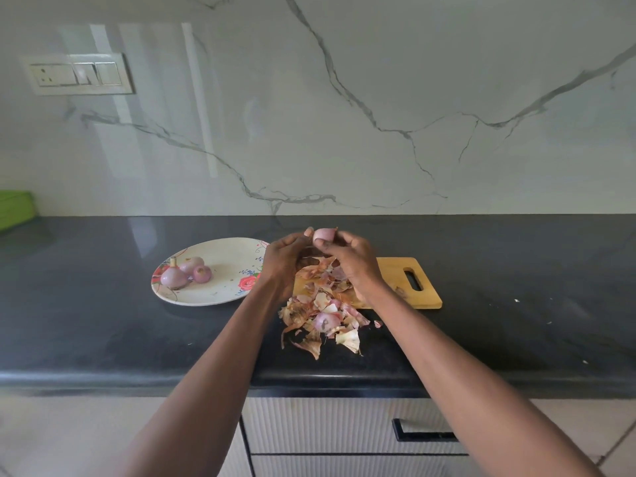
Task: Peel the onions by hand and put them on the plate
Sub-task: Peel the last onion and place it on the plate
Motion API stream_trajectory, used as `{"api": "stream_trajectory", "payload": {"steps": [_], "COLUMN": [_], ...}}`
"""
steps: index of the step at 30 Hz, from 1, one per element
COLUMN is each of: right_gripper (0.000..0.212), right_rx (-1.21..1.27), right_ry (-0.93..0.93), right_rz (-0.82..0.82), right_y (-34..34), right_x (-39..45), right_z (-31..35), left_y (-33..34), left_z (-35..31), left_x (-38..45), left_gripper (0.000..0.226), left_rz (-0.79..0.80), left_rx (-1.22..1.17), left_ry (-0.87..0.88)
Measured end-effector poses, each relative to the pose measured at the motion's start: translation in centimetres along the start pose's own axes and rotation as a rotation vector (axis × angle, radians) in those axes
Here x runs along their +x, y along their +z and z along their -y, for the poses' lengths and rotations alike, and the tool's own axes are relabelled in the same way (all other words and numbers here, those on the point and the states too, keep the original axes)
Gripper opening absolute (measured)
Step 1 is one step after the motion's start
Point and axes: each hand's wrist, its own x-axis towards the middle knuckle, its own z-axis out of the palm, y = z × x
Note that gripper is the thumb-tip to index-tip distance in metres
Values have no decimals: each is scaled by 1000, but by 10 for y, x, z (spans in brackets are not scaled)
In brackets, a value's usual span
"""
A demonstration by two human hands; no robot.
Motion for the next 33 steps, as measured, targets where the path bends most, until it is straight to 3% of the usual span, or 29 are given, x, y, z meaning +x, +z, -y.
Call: {"api": "stream_trajectory", "payload": {"steps": [4,6,9,15,21,27,31,33], "right_gripper": [24,25,38,26,29,31,16,25], "right_rx": [-29,-85,-152,-230,-358,-418,-563,-624], "right_ry": [14,14,7,-27,-37,-71,-33,0], "right_rz": [-84,-89,-6,161,177,201,226,256], "right_y": [12,27,56,133,185,210,219,220], "right_x": [0,3,5,9,19,43,53,53], "right_z": [14,20,27,20,18,6,-2,-10], "left_y": [-18,-40,-91,-182,-208,-204,-205,-205], "left_z": [-14,-29,-48,-71,-66,-62,-62,-62], "left_x": [-9,-17,-31,-51,-49,-45,-45,-44], "left_gripper": [33,28,25,25,29,28,29,29], "left_rz": [-137,-228,-401,-790,-790,-674,-689,-694], "left_rx": [387,533,750,1058,1098,1236,1251,1250], "left_ry": [128,217,292,279,165,154,161,152]}}
